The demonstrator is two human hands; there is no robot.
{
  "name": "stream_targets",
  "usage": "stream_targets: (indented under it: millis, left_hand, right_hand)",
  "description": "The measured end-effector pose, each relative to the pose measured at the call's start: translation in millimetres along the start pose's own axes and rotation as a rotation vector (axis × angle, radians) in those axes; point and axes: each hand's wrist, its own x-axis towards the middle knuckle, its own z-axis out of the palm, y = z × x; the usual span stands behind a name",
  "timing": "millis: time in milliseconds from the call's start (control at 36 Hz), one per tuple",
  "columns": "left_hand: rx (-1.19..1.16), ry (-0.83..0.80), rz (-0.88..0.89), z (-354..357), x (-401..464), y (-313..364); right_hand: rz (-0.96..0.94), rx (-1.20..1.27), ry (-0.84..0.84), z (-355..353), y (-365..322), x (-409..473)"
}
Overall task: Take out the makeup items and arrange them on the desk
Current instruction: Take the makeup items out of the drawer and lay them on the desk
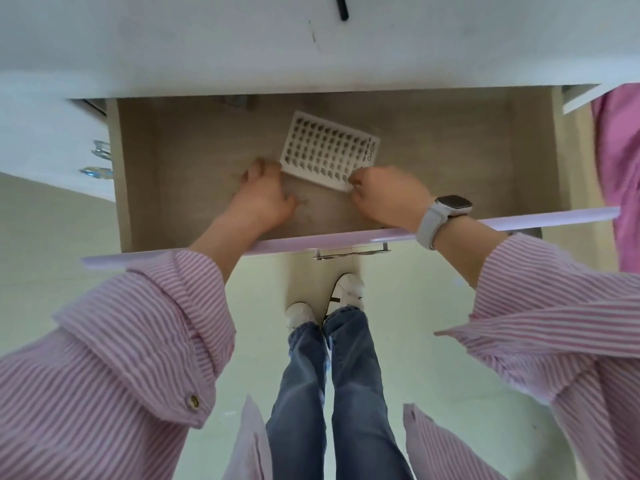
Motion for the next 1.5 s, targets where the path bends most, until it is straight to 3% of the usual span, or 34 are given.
stream_targets:
  millis: [83,167,333,444,528,750,889,972,1083,1250,1361,1444,1500]
  left_hand:
    - [0.073,-0.085,0.053,3.2,0.1,-3.7]
    - [0.143,-0.165,0.086,7.7,4.9,-10.2]
    - [0.07,0.1,0.115,1.5,13.9,-7.3]
    - [0.106,0.125,-0.019,-8.3,38.4,-9.2]
    - [0.144,0.176,-0.025,-11.2,53.8,-13.1]
    - [0.163,0.228,-0.01,-10.7,48.3,-16.0]
    - [0.237,0.273,0.073,-8.6,31.0,-16.3]
    - [0.156,0.323,0.058,-12.4,32.5,-21.3]
    - [0.159,0.244,0.042,-12.7,39.8,-29.6]
    - [0.149,0.189,0.109,-10.7,33.1,-29.0]
    - [0.047,0.078,0.135,-12.3,24.2,-30.7]
    - [-0.062,-0.026,0.016,-18.0,18.2,-33.4]
    - [0.006,-0.096,-0.022,-19.7,14.1,-35.0]
  right_hand:
    - [0.029,0.039,0.158,1.2,-0.7,6.5]
    - [0.042,0.041,0.042,9.7,-2.5,17.0]
    - [0.016,-0.133,-0.067,3.8,-4.6,24.2]
    - [0.053,-0.15,-0.156,3.0,-10.8,27.3]
    - [0.081,-0.14,-0.205,7.0,-14.7,28.4]
    - [0.084,-0.161,-0.129,4.5,-17.3,23.5]
    - [0.082,-0.101,0.096,2.3,-19.4,21.4]
    - [0.11,-0.033,0.109,8.0,-14.8,26.6]
    - [0.147,0.075,0.011,9.7,-12.1,34.8]
    - [0.218,0.045,-0.051,3.4,-17.2,30.6]
    - [0.143,0.041,-0.023,-6.8,-16.7,25.6]
    - [0.061,0.063,0.001,-13.2,-16.4,18.5]
    - [0.017,0.058,0.017,-15.9,-16.7,12.3]
